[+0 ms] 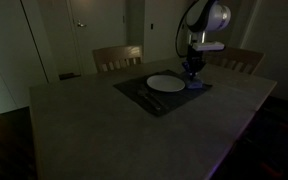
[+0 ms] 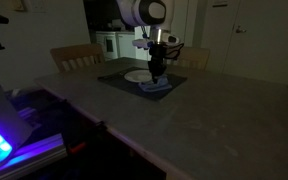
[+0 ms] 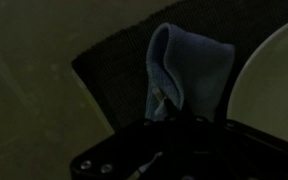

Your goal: Use the blue cloth to wipe the plate

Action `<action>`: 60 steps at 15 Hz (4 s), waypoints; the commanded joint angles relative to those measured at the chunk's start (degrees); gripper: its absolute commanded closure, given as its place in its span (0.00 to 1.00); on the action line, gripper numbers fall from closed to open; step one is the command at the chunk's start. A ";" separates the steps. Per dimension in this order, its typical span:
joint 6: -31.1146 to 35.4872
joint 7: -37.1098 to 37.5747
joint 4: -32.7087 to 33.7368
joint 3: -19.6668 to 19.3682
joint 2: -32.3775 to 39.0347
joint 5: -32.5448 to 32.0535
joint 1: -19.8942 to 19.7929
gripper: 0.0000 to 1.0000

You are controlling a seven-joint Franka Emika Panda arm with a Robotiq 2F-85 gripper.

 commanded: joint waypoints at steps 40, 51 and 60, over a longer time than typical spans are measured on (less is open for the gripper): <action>-1.70 -21.98 8.72 9.72 7.11 5.12 -0.72 0.98; -4.00 -23.49 11.91 10.20 9.22 5.78 -1.20 0.98; -5.72 -26.03 16.23 11.72 12.22 6.38 -1.25 0.98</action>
